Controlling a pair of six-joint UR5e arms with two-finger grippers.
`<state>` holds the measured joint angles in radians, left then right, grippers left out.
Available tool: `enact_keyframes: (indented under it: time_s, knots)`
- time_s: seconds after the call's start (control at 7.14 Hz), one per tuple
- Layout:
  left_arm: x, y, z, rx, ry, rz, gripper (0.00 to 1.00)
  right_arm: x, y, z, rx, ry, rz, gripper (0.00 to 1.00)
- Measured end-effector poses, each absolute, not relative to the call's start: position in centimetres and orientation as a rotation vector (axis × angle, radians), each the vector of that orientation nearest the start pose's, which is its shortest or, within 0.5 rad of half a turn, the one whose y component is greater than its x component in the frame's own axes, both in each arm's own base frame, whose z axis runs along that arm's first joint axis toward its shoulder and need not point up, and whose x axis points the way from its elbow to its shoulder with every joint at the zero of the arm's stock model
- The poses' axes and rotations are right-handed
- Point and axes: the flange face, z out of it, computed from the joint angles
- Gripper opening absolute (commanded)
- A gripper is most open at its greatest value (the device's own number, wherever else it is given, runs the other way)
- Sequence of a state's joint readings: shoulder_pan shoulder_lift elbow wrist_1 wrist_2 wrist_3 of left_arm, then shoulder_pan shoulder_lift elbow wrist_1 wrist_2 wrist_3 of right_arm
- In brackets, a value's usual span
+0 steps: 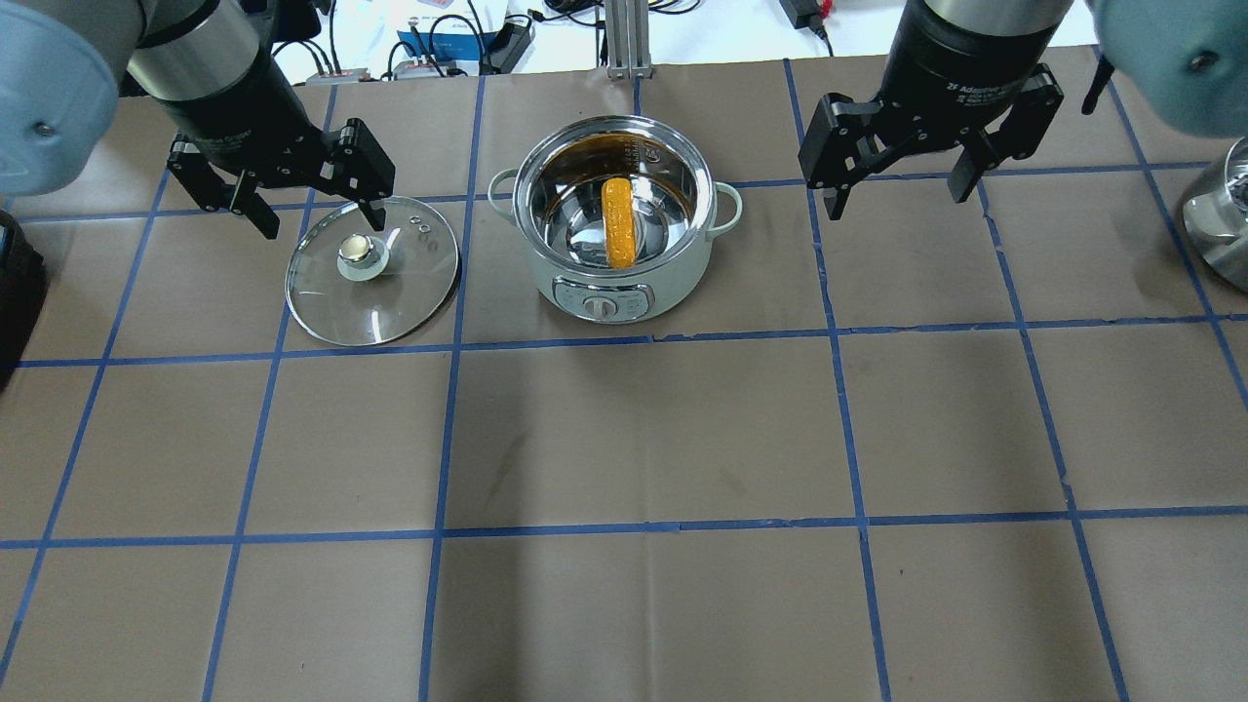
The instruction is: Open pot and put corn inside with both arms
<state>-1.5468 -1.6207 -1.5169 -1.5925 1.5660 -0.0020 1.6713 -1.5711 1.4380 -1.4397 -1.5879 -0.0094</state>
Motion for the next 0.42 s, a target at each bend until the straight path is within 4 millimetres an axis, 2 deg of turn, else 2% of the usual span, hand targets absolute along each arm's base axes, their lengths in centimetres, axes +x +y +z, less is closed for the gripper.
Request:
enact_keyframes:
  time_s: [0.42]
  knots:
    - [-12.19,-51.17,49.01,-0.038,3.145,0.028,1.00,17.92,-47.29,54.01,-0.160,3.159,-0.002,1.00]
